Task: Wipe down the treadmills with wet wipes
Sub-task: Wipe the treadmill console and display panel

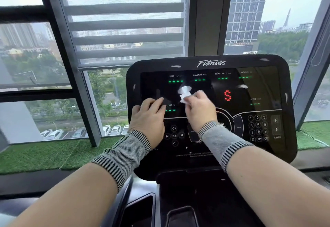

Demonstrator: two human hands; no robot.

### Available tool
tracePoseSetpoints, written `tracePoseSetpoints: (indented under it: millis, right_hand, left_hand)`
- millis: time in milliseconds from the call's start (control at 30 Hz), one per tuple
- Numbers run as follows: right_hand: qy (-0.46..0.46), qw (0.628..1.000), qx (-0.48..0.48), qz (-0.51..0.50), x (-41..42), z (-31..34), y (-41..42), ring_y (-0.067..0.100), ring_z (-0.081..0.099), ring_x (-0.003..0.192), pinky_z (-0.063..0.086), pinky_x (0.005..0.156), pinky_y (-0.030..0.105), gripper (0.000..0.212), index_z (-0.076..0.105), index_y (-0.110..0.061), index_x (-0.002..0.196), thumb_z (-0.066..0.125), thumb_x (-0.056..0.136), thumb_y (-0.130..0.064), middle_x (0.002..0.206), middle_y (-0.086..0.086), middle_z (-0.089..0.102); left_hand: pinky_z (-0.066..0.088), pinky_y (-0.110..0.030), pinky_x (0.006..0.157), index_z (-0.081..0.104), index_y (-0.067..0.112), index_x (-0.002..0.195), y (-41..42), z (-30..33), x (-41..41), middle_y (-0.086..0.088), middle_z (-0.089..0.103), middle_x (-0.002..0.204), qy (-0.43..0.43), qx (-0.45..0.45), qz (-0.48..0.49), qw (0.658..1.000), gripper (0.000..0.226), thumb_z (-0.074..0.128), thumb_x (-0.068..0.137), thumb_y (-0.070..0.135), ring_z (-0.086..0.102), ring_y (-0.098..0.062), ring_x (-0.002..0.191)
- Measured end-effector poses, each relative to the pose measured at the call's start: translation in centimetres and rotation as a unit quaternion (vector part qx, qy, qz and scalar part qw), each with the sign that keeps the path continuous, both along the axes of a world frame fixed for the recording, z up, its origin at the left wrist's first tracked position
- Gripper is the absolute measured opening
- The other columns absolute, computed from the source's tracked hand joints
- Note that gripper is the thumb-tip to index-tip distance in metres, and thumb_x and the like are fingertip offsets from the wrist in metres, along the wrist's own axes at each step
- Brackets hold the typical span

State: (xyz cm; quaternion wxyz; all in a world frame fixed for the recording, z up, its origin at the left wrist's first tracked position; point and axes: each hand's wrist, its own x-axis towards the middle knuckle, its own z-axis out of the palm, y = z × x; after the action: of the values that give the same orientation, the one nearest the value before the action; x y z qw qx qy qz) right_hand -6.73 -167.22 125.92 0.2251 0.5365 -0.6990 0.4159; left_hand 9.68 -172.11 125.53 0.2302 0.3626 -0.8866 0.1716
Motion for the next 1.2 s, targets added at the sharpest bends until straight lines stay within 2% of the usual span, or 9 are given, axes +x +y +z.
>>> tracePoseSetpoints:
  millis: [167, 300, 467, 533, 667, 833, 967, 1100, 1200]
  right_hand:
    - [0.117, 0.99, 0.043, 0.061, 1.3, -2.1, -0.7, 0.019, 0.057, 0.065, 0.049, 0.058, 0.025, 0.022, 0.072, -0.011, 0.089, 0.076, 0.07, 0.0, 0.08, 0.002, 0.057]
    - [0.026, 0.999, 0.03, -0.012, -0.8, -1.5, -0.2, 0.022, 0.053, 0.094, 0.043, 0.076, 0.022, 0.028, 0.064, -0.011, 0.112, 0.059, 0.086, -0.005, 0.105, 0.003, 0.052]
    - [0.146, 0.984, 0.1, -0.005, 0.6, -2.9, 0.6, 0.028, 0.055, 0.089, 0.053, 0.072, 0.04, 0.051, 0.063, -0.011, 0.108, 0.074, 0.059, 0.002, 0.109, 0.008, 0.057]
    - [0.095, 0.988, 0.107, -0.051, 0.4, -2.0, 0.8, 0.03, 0.052, 0.101, 0.047, 0.078, 0.043, 0.05, 0.061, -0.012, 0.112, 0.072, 0.064, -0.004, 0.121, 0.008, 0.054]
    - [0.208, 0.966, 0.154, -0.032, 1.3, -2.6, 1.0, 0.027, 0.054, 0.105, 0.048, 0.08, 0.042, 0.054, 0.061, -0.009, 0.118, 0.073, 0.065, -0.014, 0.127, 0.005, 0.055]
    - [0.171, 0.969, 0.177, -0.007, 1.8, -2.2, 1.2, 0.026, 0.041, 0.122, 0.04, 0.095, 0.044, 0.06, 0.044, -0.008, 0.136, 0.059, 0.078, -0.014, 0.144, 0.004, 0.037]
    - [0.236, 0.951, 0.195, 0.029, 2.4, -1.9, 0.6, 0.026, 0.051, 0.113, 0.048, 0.084, 0.044, 0.064, 0.052, -0.005, 0.13, 0.068, 0.068, -0.014, 0.139, 0.007, 0.046]
    - [0.226, 0.955, 0.193, 0.015, 2.2, -0.3, -0.3, 0.027, 0.039, 0.123, 0.04, 0.092, 0.045, 0.063, 0.04, -0.006, 0.139, 0.056, 0.08, -0.02, 0.15, 0.006, 0.03]
    - [0.283, 0.927, 0.242, 0.053, 3.0, -2.5, 1.3, 0.026, 0.052, 0.112, 0.048, 0.082, 0.041, 0.069, 0.052, -0.005, 0.132, 0.067, 0.067, -0.026, 0.14, 0.007, 0.046]
  left_hand:
    - [0.02, -0.041, 0.104, 0.031, 0.017, 0.147, -0.5, -0.5, 0.3, 0.007, 0.019, 0.158, -0.038, -0.009, 0.019, 0.999, 0.06, 0.044, 0.09, 0.031, 0.017, -0.018, 0.139]
    - [0.019, -0.043, 0.103, 0.035, 0.018, 0.146, -0.7, -0.5, 0.5, 0.008, 0.024, 0.156, -0.038, -0.005, 0.017, 0.999, 0.06, 0.046, 0.088, 0.032, 0.019, -0.019, 0.138]
    - [0.021, -0.046, 0.105, 0.037, 0.019, 0.145, -0.6, -0.4, 0.4, 0.008, 0.026, 0.156, -0.038, -0.002, 0.017, 0.999, 0.06, 0.048, 0.087, 0.031, 0.02, -0.019, 0.139]
    - [0.021, -0.045, 0.105, 0.036, 0.019, 0.145, -0.6, -0.5, 0.4, 0.009, 0.025, 0.156, -0.039, -0.002, 0.016, 0.999, 0.06, 0.047, 0.087, 0.032, 0.019, -0.019, 0.139]
    - [0.021, -0.044, 0.105, 0.034, 0.019, 0.146, -0.6, -0.4, 0.4, 0.008, 0.022, 0.157, -0.041, -0.009, 0.016, 0.999, 0.058, 0.044, 0.09, 0.032, 0.017, -0.02, 0.141]
    - [0.021, -0.044, 0.105, 0.035, 0.019, 0.146, -0.7, -0.3, 0.4, 0.009, 0.024, 0.156, -0.04, -0.005, 0.01, 0.999, 0.057, 0.043, 0.09, 0.031, 0.018, -0.019, 0.141]
    - [0.022, -0.045, 0.104, 0.041, 0.016, 0.143, -1.0, 0.2, 0.4, 0.005, 0.03, 0.154, -0.005, -0.008, 0.008, 1.0, 0.055, 0.048, 0.089, 0.023, 0.023, -0.021, 0.14]
    - [0.019, -0.045, 0.1, 0.047, 0.013, 0.138, -1.2, 0.3, 0.2, 0.001, 0.035, 0.152, 0.002, -0.008, 0.01, 1.0, 0.054, 0.053, 0.085, 0.019, 0.027, -0.024, 0.138]
    - [0.012, -0.04, 0.098, 0.043, 0.013, 0.141, -1.3, 0.4, 0.2, 0.003, 0.03, 0.155, 0.015, -0.017, 0.013, 1.0, 0.056, 0.049, 0.086, 0.019, 0.023, -0.022, 0.139]
